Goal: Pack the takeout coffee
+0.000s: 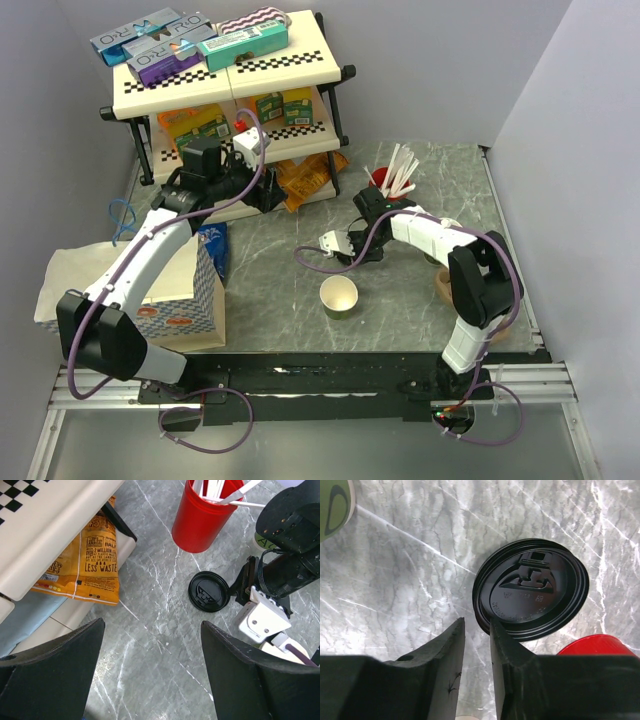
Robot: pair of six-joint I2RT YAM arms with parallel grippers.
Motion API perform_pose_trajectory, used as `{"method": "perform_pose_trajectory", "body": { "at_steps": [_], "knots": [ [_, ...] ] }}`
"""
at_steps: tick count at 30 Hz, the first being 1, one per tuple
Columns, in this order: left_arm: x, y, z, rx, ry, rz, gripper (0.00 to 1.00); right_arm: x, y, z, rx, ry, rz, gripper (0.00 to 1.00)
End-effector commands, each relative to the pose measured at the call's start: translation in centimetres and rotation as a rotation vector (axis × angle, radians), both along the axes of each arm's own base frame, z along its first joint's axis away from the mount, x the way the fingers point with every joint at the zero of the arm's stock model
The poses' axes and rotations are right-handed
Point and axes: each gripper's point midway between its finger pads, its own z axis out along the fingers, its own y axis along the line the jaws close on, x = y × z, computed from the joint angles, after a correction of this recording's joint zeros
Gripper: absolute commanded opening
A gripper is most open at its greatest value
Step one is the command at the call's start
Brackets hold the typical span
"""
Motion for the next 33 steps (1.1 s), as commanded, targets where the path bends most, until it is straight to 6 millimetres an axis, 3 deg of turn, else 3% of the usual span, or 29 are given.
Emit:
{"method": "perform_pose_trajectory", "body": {
  "at_steps": [1, 14, 23, 33],
  "knots": [
    [0.2, -0.6, 2.3, -0.037, -0.058, -0.02, 0.84, 1.6, 1.0, 2.0, 0.051, -0.074, 0.031, 0.35],
    [0.1, -0.4, 2.0, -0.024, -0.059, -0.014, 0.84, 1.0, 0.9, 0.6, 0.006, -0.007, 0.071, 0.33],
    [0.3, -0.5, 1.8, -0.027, -0.053, -0.015, 0.85, 0.3, 1.2, 1.4, 0.033, 0.021, 0.072, 0.38],
    [0.4, -0.5, 1.7, -0.022, -0.049, -0.015, 0.85, 1.0, 1.5, 0.4, 0.019, 0.033, 0.06, 0.38]
  ]
}}
